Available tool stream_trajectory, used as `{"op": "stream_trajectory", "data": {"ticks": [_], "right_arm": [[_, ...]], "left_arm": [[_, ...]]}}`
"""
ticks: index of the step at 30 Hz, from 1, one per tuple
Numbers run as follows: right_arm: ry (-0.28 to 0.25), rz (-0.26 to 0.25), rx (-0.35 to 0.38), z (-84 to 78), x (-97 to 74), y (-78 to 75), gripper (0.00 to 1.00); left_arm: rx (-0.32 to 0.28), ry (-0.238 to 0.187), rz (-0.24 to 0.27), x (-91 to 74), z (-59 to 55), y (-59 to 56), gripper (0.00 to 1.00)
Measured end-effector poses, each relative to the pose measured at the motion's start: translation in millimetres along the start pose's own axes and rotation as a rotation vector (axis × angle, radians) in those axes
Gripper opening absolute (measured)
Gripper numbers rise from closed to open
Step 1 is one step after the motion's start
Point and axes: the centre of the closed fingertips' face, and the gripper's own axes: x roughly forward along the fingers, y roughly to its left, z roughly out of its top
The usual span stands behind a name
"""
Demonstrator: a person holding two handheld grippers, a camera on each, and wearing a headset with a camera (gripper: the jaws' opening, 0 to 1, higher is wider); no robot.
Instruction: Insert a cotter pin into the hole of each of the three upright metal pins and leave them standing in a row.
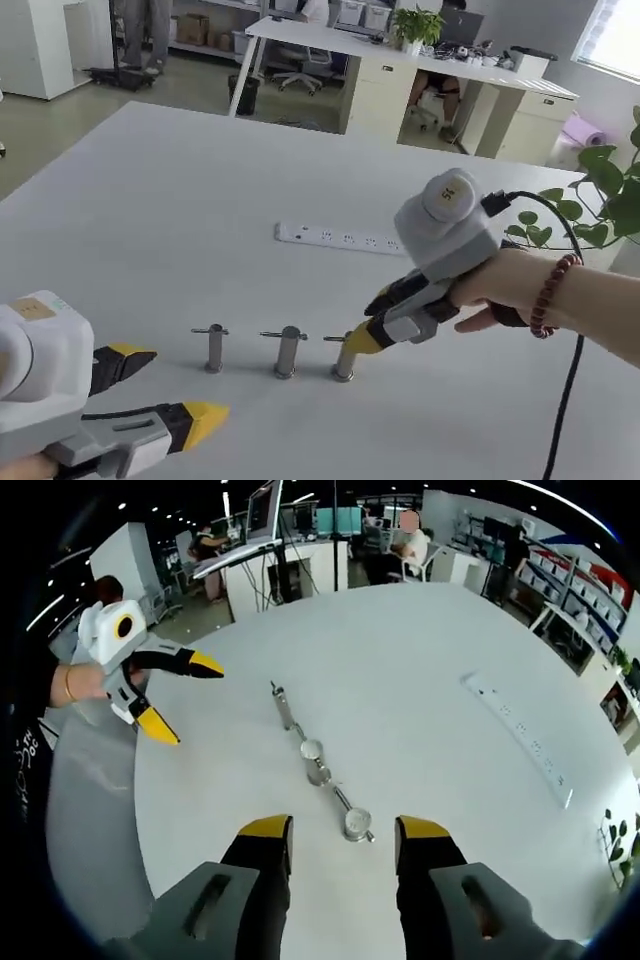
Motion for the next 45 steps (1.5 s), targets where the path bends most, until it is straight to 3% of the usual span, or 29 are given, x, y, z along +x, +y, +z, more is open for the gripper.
{"op": "stream_trajectory", "data": {"ticks": [6,12,17,21,26,38,42,45], "right_arm": [[-0.062,-0.021,0.105,-12.2,-15.4,20.9,0.49],[-0.097,-0.050,0.129,-26.9,-27.7,40.2,0.57],[-0.127,-0.057,0.183,-37.1,-28.2,53.5,0.64],[-0.119,-0.054,0.192,-45.1,-24.0,66.0,0.66],[-0.159,-0.054,0.236,-42.9,-23.1,77.8,0.70],[-0.211,-0.069,0.257,-38.3,-28.5,91.3,0.76],[-0.185,-0.081,0.185,-41.3,-25.0,97.8,0.82],[-0.181,-0.085,0.168,-42.2,-21.8,101.6,0.84]], "left_arm": [[-0.015,0.022,-0.003,-6.0,5.5,-3.6,0.63],[-0.023,0.047,0.017,-7.0,6.7,-6.1,0.69],[-0.028,0.055,0.038,-3.2,8.4,-9.0,0.69],[-0.033,0.053,0.036,-3.1,9.8,-15.0,0.71],[-0.042,0.066,0.043,-7.4,5.3,-14.8,0.73],[-0.040,0.074,0.064,-14.9,1.0,-22.5,0.81],[-0.038,0.114,0.054,-13.9,-11.7,-24.7,0.81],[-0.067,0.078,0.058,-15.5,-8.0,-23.1,0.82]]}}
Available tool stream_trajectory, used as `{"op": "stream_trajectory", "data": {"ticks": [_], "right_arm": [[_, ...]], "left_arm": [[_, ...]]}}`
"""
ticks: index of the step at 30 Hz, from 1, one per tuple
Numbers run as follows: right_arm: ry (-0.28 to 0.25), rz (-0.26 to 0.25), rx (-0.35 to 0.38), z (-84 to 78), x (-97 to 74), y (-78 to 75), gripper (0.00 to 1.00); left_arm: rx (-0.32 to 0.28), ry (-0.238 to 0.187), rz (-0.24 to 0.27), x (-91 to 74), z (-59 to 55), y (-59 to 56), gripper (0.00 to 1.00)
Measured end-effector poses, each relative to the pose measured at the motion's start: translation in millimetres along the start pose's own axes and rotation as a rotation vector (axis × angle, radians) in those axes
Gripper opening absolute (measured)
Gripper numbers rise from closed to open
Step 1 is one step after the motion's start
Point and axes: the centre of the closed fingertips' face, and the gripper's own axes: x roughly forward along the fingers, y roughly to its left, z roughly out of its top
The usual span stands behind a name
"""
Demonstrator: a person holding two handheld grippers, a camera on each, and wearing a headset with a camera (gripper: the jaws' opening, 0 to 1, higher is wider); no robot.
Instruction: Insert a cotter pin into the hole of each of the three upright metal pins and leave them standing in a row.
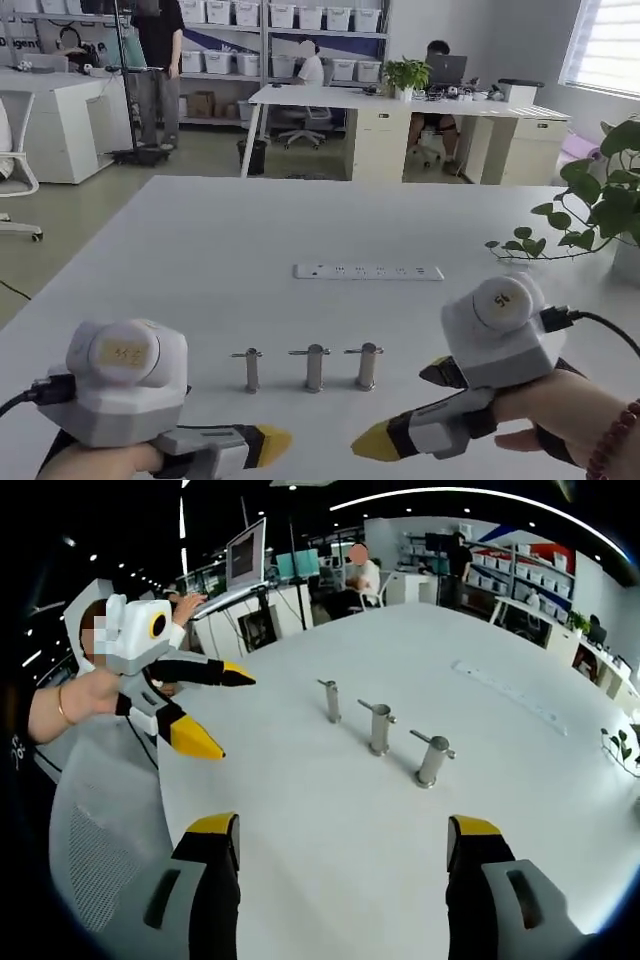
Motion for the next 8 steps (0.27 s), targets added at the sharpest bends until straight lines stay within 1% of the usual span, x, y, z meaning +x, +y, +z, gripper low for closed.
{"op": "stream_trajectory", "data": {"ticks": [1,2,4,7,8], "right_arm": [[-0.007,0.006,0.004,0.3,0.6,1.1,0.85],[-0.020,0.023,0.025,1.8,1.7,5.1,0.86],[-0.046,0.052,0.059,4.6,2.2,12.3,0.88],[-0.073,0.041,0.058,7.9,1.1,14.0,0.89],[-0.075,0.037,0.061,8.4,1.2,13.3,0.89]], "left_arm": [[-0.022,-0.020,-0.002,-0.3,2.8,0.2,0.82],[-0.030,-0.016,0.001,-1.7,2.2,1.9,0.82],[-0.018,-0.007,0.008,-2.3,1.1,1.9,0.82],[0.004,0.015,0.015,-3.5,-1.9,1.9,0.83],[0.007,0.013,0.016,-3.7,-1.5,1.5,0.83]]}}
